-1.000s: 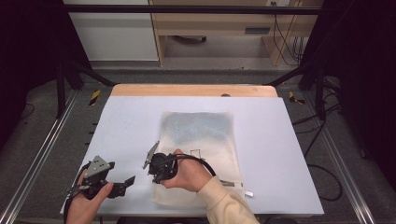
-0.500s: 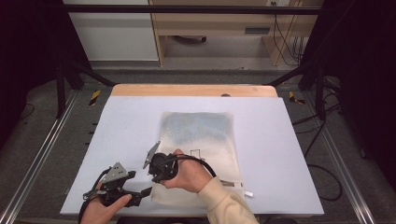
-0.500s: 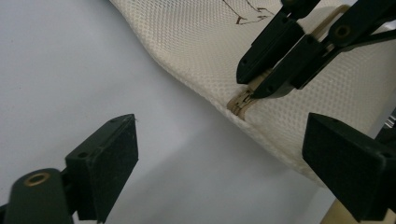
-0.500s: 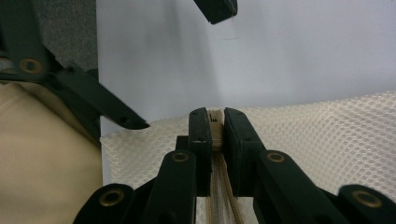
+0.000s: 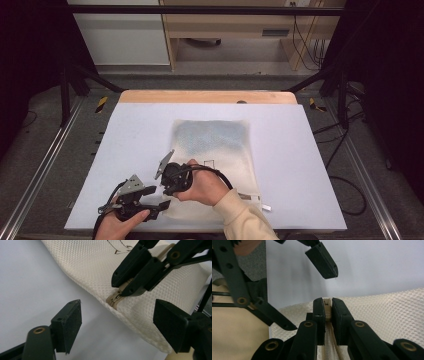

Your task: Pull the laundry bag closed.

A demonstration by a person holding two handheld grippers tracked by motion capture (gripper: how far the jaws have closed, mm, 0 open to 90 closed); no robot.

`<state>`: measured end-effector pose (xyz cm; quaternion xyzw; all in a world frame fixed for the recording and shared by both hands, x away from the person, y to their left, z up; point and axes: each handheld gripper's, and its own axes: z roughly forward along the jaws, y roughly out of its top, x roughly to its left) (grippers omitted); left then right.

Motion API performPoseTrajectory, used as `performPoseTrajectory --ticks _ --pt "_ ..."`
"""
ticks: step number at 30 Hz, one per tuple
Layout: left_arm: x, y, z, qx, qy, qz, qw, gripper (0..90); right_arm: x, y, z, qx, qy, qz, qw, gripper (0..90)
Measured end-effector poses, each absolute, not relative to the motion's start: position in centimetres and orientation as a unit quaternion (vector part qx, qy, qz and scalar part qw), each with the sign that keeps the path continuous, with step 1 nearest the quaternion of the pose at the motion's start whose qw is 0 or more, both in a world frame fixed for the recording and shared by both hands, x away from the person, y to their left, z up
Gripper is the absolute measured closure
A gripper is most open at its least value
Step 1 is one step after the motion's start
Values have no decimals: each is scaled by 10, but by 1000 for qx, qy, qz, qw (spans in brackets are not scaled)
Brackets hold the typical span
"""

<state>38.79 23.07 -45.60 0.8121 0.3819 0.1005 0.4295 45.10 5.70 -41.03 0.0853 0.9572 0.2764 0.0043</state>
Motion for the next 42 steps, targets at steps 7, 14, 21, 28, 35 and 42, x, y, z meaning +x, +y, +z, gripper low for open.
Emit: performPoseTrajectory --ticks 7,14,21,28,35,42 --pt "393 228 -461 810 384 72 438 291 452 54 -405 87 955 285 6 818" --pt "397 229 -467 799 387 16 461 371 451 54 -403 85 954 287 10 818" --pt "402 225 -469 794 381 -4 473 401 453 53 -401 83 952 293 8 818" --pt "408 223 -471 791 376 -24 482 435 453 53 -399 83 951 299 8 818" --pt "417 221 -474 796 361 -30 485 459 454 54 -399 82 950 300 10 818" --pt "421 222 -475 803 348 -27 484 523 455 52 -398 86 949 302 10 818"
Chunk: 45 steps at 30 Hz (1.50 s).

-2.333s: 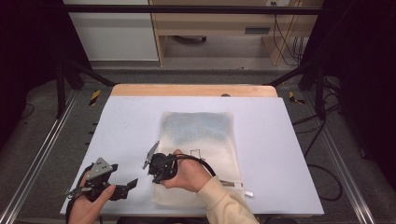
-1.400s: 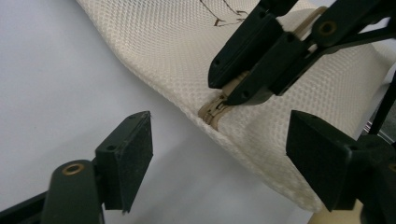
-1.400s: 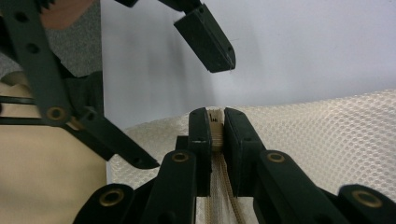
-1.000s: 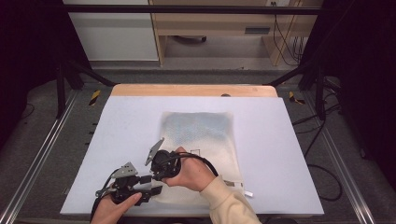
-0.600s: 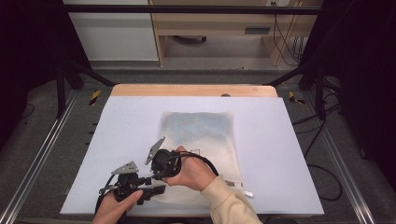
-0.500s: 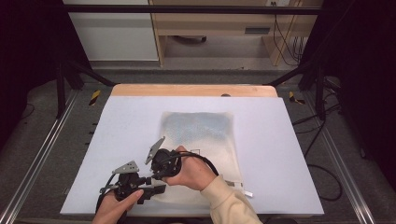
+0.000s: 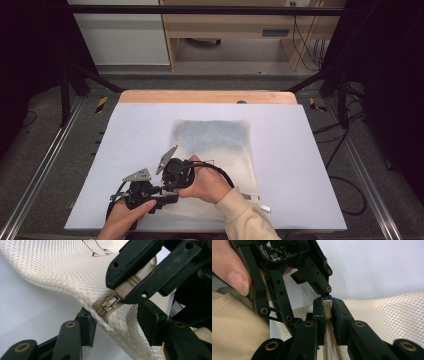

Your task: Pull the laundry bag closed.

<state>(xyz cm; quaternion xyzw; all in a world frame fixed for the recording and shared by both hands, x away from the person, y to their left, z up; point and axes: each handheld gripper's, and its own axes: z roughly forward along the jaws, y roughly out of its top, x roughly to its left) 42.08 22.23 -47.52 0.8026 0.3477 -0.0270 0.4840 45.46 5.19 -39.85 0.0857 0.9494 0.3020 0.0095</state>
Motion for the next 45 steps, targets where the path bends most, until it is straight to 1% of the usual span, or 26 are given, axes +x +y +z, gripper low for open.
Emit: performPoseTrajectory --ticks 3,8,11,12,15,20,27,34,45 --pt "422 222 -477 807 344 -27 480 546 454 53 -399 85 949 302 9 818" --pt "424 219 -479 809 345 -27 475 538 454 53 -399 87 949 302 9 819" --pt "426 217 -480 812 343 -27 471 574 455 52 -398 90 949 303 10 819" --pt "426 216 -480 814 339 -29 470 606 455 51 -399 90 949 302 10 818" --pt "426 216 -479 818 334 -26 468 658 454 51 -398 89 950 300 13 818" --pt "426 218 -478 819 332 -24 467 690 455 50 -400 87 951 297 13 818" --pt "426 218 -479 828 333 -18 451 758 455 50 -403 84 953 291 16 818" --pt "427 221 -477 827 337 -12 450 830 455 50 -405 74 954 289 27 818" --pt "427 221 -476 827 341 -8 447 851 454 50 -409 73 960 266 39 820"
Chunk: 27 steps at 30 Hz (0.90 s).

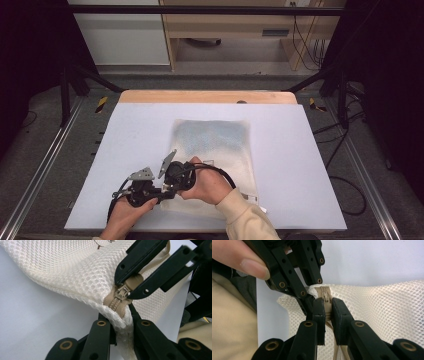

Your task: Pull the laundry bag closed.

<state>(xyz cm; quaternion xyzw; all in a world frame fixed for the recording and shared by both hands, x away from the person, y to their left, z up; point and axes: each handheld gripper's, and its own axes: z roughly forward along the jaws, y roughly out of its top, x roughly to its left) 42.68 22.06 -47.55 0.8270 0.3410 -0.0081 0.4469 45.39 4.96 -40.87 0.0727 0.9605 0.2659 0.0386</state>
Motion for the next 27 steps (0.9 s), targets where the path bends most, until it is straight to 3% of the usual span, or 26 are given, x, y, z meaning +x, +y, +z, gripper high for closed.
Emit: performPoseTrajectory --ticks 27 --pt "425 220 -471 830 332 9 449 852 455 31 -414 88 967 233 42 820"
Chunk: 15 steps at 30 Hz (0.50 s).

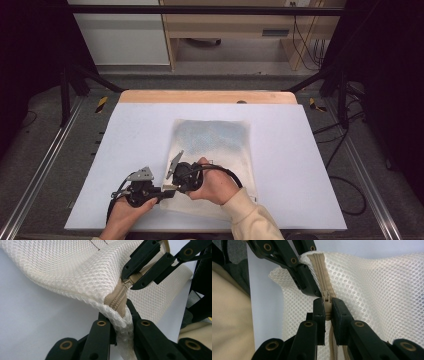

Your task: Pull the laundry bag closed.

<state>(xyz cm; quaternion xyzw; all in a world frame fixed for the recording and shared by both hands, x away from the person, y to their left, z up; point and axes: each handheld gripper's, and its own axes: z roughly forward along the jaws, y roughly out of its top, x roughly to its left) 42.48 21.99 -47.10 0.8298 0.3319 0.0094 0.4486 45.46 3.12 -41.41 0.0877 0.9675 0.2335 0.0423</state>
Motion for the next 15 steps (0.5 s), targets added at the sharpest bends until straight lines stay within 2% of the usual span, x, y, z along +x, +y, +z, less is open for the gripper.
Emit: performPoseTrajectory --ticks 15 --pt "423 219 -470 829 330 13 452 851 453 24 -415 95 965 240 38 820"
